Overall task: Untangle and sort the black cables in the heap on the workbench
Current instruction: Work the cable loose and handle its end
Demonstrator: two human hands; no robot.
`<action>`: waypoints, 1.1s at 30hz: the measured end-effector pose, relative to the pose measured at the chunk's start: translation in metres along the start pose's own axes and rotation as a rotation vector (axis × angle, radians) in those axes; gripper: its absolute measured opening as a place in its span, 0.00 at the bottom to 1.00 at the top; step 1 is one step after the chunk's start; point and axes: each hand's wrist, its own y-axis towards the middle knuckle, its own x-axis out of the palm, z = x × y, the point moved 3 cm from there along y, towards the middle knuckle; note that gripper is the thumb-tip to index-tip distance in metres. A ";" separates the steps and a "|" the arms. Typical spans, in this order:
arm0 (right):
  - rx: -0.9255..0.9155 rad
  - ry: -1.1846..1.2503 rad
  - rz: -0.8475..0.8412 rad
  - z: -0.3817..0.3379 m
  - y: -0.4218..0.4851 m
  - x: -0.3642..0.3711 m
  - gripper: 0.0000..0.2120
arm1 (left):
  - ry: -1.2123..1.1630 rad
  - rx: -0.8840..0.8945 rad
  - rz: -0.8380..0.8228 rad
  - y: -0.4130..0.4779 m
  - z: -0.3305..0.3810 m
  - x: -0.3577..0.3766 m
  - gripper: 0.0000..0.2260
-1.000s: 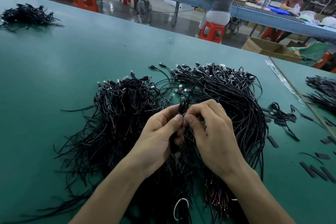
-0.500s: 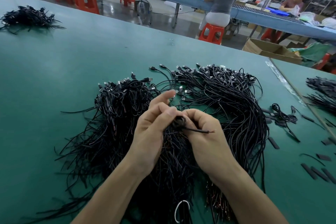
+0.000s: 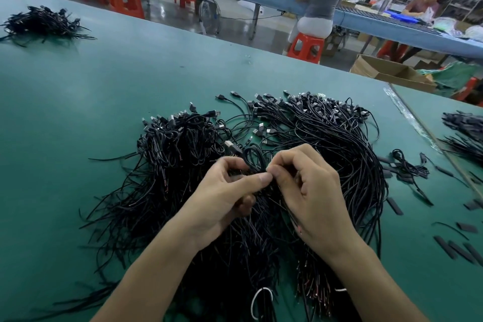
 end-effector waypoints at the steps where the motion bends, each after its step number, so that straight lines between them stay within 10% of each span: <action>1: -0.034 -0.037 -0.006 -0.001 -0.001 0.001 0.05 | -0.005 0.002 -0.048 -0.001 -0.001 0.002 0.28; 6: -0.015 -0.066 -0.013 0.004 0.000 -0.002 0.03 | 0.151 0.214 -0.054 -0.001 0.002 0.002 0.17; 12: 0.171 0.141 -0.080 0.007 -0.005 0.006 0.10 | 0.553 0.565 0.330 -0.004 0.009 -0.006 0.11; 26: 0.202 0.090 -0.105 0.014 -0.005 0.006 0.06 | 0.311 0.464 -0.130 -0.010 0.017 0.003 0.19; 33: 0.232 0.124 -0.008 0.016 -0.005 0.001 0.09 | 0.813 0.643 0.108 -0.014 0.011 0.008 0.09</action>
